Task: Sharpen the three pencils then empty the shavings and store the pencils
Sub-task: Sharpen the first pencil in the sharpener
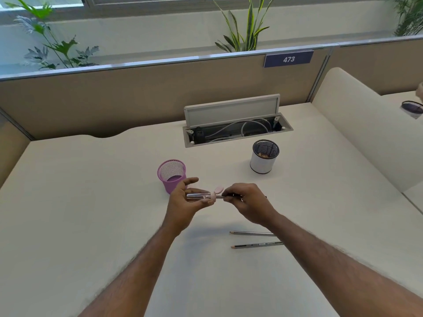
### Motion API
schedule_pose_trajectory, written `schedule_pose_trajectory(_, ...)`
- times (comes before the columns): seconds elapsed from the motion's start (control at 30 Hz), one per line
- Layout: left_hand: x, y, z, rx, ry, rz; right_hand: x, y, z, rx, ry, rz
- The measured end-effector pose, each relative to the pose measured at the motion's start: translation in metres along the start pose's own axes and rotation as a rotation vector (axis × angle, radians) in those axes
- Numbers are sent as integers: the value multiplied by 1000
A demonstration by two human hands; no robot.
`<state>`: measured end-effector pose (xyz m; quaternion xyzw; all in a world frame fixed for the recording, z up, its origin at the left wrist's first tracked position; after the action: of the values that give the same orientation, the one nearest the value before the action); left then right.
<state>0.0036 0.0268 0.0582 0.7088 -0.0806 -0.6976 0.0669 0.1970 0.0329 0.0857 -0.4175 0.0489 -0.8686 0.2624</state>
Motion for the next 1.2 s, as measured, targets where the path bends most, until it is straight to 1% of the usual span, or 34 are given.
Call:
schedule_pose_trajectory(0.23,6,-1,1,11,46,24,-3,5,-5,35,-89,-82)
schedule_pose_trajectory(0.37,8,-2,0,80,80,29,0,9,-9,70,-127,-102)
schedule_pose_trajectory(0.47,9,-2,0,69,183,66,0,9,-13,62,-152,-106)
schedule_pose_trajectory(0.53,7,0,-2,42,288,79,4,8,-14,16,-168,-90)
schedule_pose_trajectory(0.7,7,1,-17,47,547,141,6,11,-10,-189,-147,-42)
schedule_pose_trajectory(0.87,12,6,-26,5,734,148,6,13,-11,-330,-121,-45)
schedule_pose_trajectory(0.93,14,8,-27,-4,765,138,7,15,-12,-357,-113,-33)
schedule_pose_trajectory(1.1,18,12,-24,-8,746,149,10,18,-14,-313,-165,-29)
schedule_pose_trajectory(1.2,20,14,-23,-6,717,166,8,18,-18,-235,-281,-122)
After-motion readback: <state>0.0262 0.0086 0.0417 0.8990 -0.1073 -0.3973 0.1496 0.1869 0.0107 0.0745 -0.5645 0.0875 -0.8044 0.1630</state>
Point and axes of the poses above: each hand's wrist, its own y-axis away from the middle knuckle, its own z-axis out of the back of the hand, x = y × z, the point moved 5 cm from there along -y, towards the middle knuckle, and after that the axes turned 7 degrees about z, right-handed, at the moved point
